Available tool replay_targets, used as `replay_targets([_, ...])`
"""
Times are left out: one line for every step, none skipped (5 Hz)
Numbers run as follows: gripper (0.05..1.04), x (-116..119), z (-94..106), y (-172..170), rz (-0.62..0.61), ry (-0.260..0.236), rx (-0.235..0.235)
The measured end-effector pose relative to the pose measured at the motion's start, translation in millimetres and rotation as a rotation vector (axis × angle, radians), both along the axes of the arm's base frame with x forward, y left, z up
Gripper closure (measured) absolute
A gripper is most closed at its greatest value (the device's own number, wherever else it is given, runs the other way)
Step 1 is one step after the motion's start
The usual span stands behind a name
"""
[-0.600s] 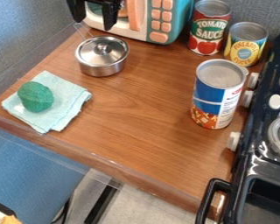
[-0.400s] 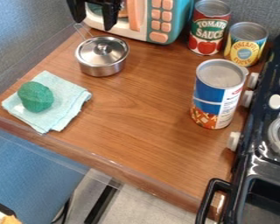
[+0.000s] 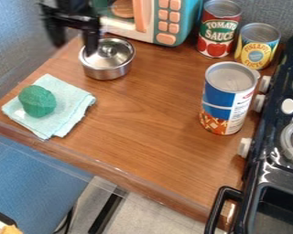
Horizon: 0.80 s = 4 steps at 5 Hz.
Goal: Move the green object to the upper middle of the table
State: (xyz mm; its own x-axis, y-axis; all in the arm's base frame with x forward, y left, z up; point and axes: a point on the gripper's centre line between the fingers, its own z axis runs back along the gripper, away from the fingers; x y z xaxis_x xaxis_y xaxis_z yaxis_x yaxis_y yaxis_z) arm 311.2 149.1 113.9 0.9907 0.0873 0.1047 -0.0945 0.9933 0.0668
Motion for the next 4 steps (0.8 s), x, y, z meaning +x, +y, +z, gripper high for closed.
replay_targets([0.084,-29.4,-4.6,13.9,0.011,0.016,0.007])
replay_targets([0.084,-55.1,-23.6,30.5,0.027,0.037,0.025])
replay_targets([0.084,-62.9,-35.0,30.2,0.02,0.039,0.019])
replay_targets([0.084,-72.1,-49.2,26.2,0.03,0.078,0.006])
